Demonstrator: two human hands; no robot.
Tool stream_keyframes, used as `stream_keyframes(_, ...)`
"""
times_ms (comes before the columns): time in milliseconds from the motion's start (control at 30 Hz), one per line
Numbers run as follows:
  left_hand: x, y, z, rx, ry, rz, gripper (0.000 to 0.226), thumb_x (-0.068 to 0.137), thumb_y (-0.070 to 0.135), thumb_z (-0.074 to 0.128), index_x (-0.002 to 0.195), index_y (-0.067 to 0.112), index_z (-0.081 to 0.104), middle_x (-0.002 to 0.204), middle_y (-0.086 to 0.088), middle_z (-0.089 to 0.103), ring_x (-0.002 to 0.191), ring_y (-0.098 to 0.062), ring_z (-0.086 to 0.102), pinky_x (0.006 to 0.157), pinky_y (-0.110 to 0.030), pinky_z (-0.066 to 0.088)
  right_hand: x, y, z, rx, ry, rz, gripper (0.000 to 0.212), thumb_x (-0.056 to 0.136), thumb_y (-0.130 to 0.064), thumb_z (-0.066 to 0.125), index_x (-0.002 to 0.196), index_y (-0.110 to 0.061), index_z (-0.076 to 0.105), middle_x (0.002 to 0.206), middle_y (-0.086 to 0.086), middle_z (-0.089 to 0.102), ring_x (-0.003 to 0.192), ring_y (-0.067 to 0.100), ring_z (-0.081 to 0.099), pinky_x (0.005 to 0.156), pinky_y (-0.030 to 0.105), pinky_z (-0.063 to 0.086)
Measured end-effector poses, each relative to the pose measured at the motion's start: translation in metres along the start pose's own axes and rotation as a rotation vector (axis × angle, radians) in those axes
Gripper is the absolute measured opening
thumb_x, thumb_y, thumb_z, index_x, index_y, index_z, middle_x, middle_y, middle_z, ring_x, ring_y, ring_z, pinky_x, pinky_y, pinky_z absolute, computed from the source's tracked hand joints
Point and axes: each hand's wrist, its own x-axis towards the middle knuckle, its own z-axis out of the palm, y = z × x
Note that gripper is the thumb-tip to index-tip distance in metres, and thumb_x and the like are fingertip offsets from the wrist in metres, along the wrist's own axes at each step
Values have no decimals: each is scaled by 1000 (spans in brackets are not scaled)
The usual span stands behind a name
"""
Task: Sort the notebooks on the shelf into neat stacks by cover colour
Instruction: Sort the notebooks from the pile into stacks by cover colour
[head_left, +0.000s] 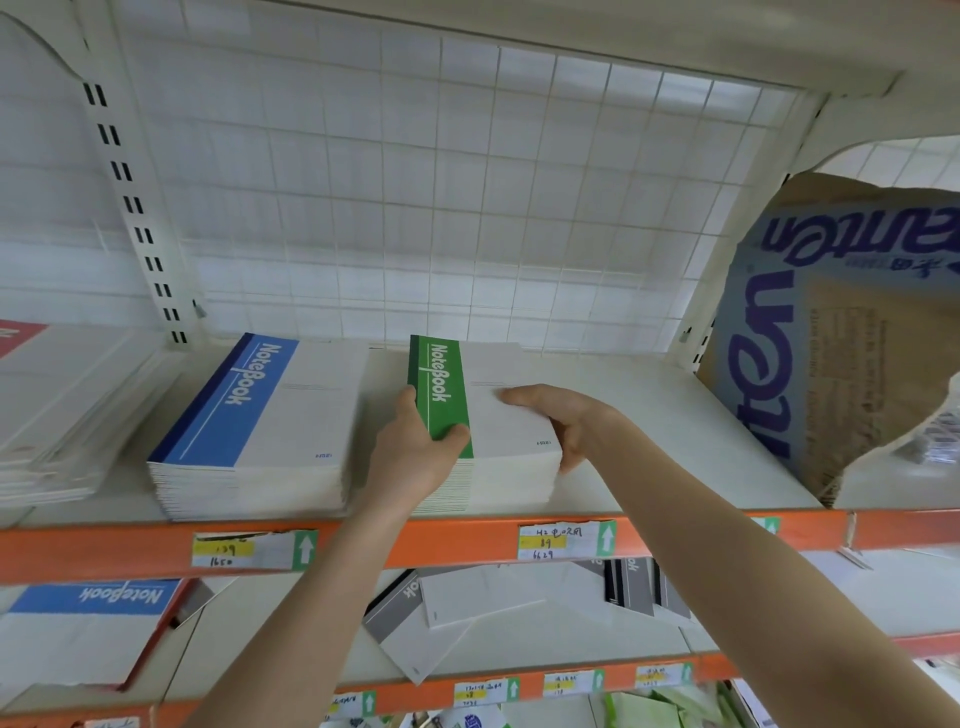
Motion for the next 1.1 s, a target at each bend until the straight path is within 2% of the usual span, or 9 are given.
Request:
stream_keyframes(100,0,1,-1,4,-3,-2,61,89,25,58,141,17,29,118,1,61,99,-20,59,83,-30,47,1,0,2,-14,-3,1,55,70,-49,71,113,-17,58,115,5,66,106,23,62,98,39,44)
stream_keyframes(200,-1,1,-1,-15,-1,-6,56,89,25,58,138,17,33,116,2,61,97,-20,59,80,-29,46,-1,-2,3,-15,10,-42,41,78,-46,66,106,-17,58,102,4,68,93,22,65,90,35,50)
stream_keyframes(400,-1,-2,-4,-79,6,-11,46,88,24,58,131,19,41,106,8,60,88,-13,57,66,-21,40,-7,-7,4,-4,8,-80,27,83,-39,63,94,-15,57,92,5,66,87,23,63,89,37,51)
stream_keyframes(600,-1,-1,-1,-34,4,4,49,88,25,58,132,19,39,114,4,61,98,-19,59,82,-28,45,-4,4,5,14,-76,-127,26,86,-37,62,98,-14,59,90,6,68,80,22,65,73,34,53)
stream_keyframes(667,0,-2,0,-41,3,3,47,87,24,59,130,20,40,113,4,62,96,-18,59,79,-26,44,0,9,5,10,-47,-186,36,82,-39,67,106,-13,60,97,8,69,83,23,66,75,35,54)
stream_keyframes(767,1,-3,1,-59,14,0,44,86,24,60,126,22,43,108,7,62,94,-16,58,77,-25,42,-1,15,5,13,19,-249,34,80,-38,70,98,-11,61,90,7,68,76,22,65,69,32,53)
stream_keyframes(933,1,2,17,-93,30,15,38,84,22,63,116,24,44,103,8,62,95,-16,60,82,-31,48,-3,21,-11,31,51,-269,33,78,-36,72,94,-9,62,89,8,68,77,23,65,76,35,54)
stream_keyframes(1000,0,7,28,-108,23,26,42,83,22,63,120,21,45,105,5,63,96,-18,60,84,-36,50,-4,25,-22,35,67,-271,33,77,-36,73,91,-9,62,89,8,68,76,23,65,74,34,54)
stream_keyframes(1100,0,16,46,-100,0,34,49,84,23,63,128,18,41,110,4,62,96,-18,60,82,-32,49,-6,34,-40,70,87,-279,34,75,-36,75,91,-8,63,91,9,69,77,23,66,72,33,54)
